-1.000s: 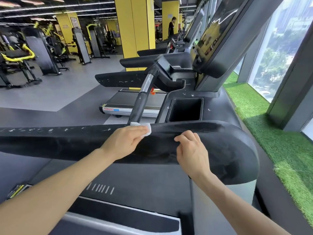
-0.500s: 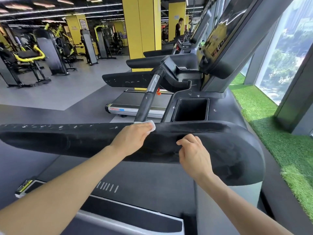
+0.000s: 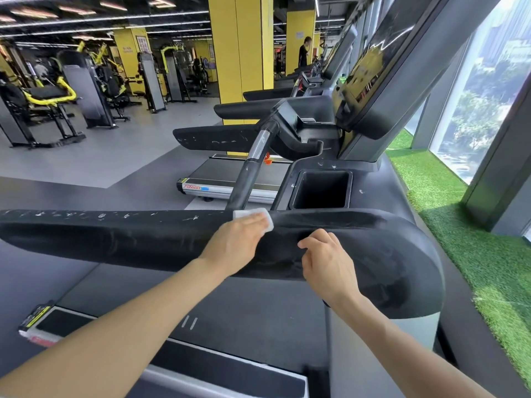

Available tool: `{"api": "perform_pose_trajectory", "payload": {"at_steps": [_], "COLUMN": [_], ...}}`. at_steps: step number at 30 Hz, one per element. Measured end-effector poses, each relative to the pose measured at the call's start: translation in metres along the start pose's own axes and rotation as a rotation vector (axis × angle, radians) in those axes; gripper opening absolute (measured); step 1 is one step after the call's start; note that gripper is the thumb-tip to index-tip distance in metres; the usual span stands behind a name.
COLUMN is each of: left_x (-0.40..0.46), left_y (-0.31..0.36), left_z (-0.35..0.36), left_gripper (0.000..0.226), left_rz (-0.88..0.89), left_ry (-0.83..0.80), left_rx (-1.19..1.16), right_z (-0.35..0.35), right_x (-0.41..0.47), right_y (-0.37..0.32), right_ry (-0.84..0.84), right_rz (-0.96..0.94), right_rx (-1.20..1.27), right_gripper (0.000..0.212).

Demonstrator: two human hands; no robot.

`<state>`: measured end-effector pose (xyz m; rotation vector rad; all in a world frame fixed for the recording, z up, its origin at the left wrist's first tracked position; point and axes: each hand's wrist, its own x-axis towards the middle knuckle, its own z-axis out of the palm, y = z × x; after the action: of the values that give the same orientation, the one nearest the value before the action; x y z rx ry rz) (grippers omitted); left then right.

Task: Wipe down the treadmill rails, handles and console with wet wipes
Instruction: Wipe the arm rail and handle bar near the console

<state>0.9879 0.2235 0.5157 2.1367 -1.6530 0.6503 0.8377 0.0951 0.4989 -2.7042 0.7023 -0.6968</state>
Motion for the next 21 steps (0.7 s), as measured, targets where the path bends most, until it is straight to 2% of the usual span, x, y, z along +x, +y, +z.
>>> {"api": "perform_pose_trajectory", "payload": {"at_steps": [3,5,8,12,13,15,16,18,21], "left_x": [-0.003,-0.003,-0.003,-0.004,-0.003,0.005,0.011,0.025,0.047], "left_y": [-0.001,-0.012,-0.014,0.021,0.027,0.035,0.040,0.057,0.082], "left_z": [0.002,-0.006,-0.004,0.007,0.005,-0.002,-0.005,-0.009,-0.006], "left_gripper": [0.034,0.031,0.018,0.024,0.022,0.018,0.028,0.042,0.035], "left_rz": [0.042,-0.027,-0.087,0.031,0.023,-0.111,-0.191,-0.326,-0.516], "left_ry": [0.004,-0.018,0.030,0.072,0.019,-0.075,-0.095,-0.092,-0.109], "left_rx": [-0.031,-0.036,0.049,-0.004,-0.053,-0.209,-0.301,-0.480,-0.856], "right_z": [-0.001,-0.001,0.000,0.002,0.002,0.000,-0.003,-0.011,-0.028], "right_x": [0.001,0.002,0.003,0.005,0.005,0.005,0.004,0.002,-0.003], "right_y": [0.001,0.001,0.001,0.003,0.004,0.006,0.007,0.007,0.010], "right_ry": [-0.008,-0.012,-0.009,0.009,0.003,-0.008,0.000,0.067,0.151], "right_rz": [-0.006,-0.014,-0.005,-0.002,-0.005,0.006,0.023,0.073,0.202], "right_rx": [0.001,-0.001,-0.006,0.024,0.044,0.128,0.197,0.374,0.658], "right_gripper": [0.034,0.034,0.033,0.032,0.032,0.033,0.033,0.027,0.018]}}
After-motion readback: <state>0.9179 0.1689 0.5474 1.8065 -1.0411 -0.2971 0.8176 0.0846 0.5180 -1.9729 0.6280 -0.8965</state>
